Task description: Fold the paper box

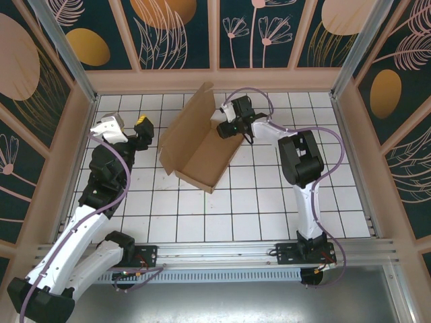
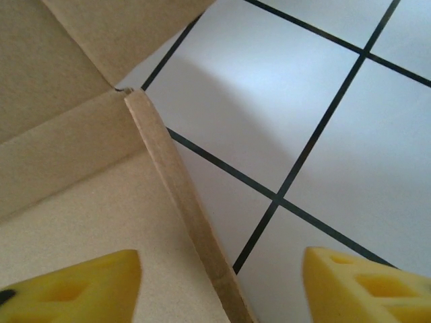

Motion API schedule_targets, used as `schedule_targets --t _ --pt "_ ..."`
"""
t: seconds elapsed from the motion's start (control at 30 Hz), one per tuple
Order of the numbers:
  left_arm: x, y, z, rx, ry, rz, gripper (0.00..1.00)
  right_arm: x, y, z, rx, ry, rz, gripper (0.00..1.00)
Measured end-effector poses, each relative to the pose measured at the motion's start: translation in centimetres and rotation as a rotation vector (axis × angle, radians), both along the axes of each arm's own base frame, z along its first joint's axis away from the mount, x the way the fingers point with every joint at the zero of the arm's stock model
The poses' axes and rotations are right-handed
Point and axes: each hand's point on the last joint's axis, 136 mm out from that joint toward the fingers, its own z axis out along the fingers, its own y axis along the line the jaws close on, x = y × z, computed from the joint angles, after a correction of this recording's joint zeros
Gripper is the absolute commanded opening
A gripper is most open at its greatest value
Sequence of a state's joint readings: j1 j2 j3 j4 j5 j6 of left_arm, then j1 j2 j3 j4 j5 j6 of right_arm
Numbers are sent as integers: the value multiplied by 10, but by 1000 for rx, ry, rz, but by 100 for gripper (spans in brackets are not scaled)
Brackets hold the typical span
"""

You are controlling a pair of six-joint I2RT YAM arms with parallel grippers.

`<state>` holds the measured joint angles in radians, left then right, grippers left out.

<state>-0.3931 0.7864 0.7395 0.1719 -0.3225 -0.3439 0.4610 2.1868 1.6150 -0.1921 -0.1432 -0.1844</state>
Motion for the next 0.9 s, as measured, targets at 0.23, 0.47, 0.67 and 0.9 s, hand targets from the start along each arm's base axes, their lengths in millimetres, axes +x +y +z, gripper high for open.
schedule_targets --t 0.23,0.47,0.67,0.9 --pt "0 0 0 0 0 0 75 -10 -26 -14 -14 14 -101 33" --pt "2 -1 -3 3 10 -1 71 -48 -60 -30 -52 78 -237 13" --pt "3 -1 -4 4 13 -1 71 -77 -94 -32 -62 108 -415 11" --pt "7 -3 -10 11 30 -1 72 -113 -124 -32 -71 120 -542 12"
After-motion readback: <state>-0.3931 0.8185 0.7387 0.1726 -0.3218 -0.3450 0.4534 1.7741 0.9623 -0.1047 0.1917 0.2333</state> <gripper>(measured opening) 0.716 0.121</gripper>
